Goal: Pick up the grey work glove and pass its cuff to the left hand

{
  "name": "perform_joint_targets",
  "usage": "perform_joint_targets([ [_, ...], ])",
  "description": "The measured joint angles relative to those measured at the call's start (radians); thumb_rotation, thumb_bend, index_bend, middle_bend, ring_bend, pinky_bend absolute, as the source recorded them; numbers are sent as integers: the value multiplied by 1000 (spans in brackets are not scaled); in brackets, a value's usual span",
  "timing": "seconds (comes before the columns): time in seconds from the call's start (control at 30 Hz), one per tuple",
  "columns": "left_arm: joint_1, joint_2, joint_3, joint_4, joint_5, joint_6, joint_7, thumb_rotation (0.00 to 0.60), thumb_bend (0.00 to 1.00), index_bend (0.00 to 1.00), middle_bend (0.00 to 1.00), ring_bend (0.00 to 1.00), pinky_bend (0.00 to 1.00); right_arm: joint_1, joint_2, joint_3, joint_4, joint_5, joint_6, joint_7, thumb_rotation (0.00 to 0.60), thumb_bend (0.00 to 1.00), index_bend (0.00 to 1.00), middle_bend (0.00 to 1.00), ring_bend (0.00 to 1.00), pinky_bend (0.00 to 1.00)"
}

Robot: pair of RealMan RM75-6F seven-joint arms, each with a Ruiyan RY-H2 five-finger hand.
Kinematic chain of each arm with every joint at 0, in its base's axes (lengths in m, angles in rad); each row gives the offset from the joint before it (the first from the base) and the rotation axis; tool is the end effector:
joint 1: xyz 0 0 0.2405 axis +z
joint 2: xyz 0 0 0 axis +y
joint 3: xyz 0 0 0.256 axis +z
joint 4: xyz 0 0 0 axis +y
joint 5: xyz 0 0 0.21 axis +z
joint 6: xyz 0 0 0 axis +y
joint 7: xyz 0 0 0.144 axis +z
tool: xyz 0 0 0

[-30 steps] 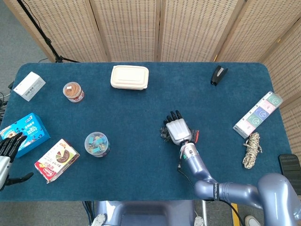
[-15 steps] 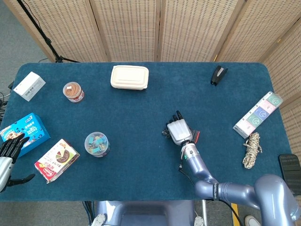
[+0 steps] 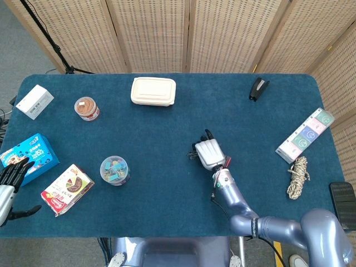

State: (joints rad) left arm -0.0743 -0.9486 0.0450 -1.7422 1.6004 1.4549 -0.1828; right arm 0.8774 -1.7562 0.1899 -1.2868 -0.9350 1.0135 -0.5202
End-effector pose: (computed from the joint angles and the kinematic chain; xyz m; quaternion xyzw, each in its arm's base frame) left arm -0.2959 0.1552 0.1788 -0.6103 -0.4518 -0.3995 0.5137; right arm -0.1165 -0.3664 -0.0616 0.7426 -0.3469 0.3471 0.4558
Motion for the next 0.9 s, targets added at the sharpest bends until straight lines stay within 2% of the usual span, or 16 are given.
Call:
perform_joint_targets([
  [0.27, 1, 4, 2, 4, 7, 6, -14, 600, 0, 0, 0, 0, 0, -26, -34, 58, 24, -155, 48, 320, 600, 601, 558, 496, 254, 66],
  [0.4, 3, 5, 4, 6, 10, 10, -20, 600, 0, 0, 0, 0, 0, -38, -64, 101, 25, -195, 79, 476, 600, 601, 559, 497, 181, 31],
  [0.6, 3, 9, 5, 9, 13, 13, -31, 600, 0, 0, 0, 0, 0, -58, -145, 172, 71, -258, 172, 713, 600, 601, 560, 496, 156, 14],
  [0.9, 1, 8, 8, 7, 17, 8, -26, 600, 0, 0, 0, 0, 0, -147, -189, 158, 239, -308, 235, 881, 600, 601, 559, 496, 156, 10],
])
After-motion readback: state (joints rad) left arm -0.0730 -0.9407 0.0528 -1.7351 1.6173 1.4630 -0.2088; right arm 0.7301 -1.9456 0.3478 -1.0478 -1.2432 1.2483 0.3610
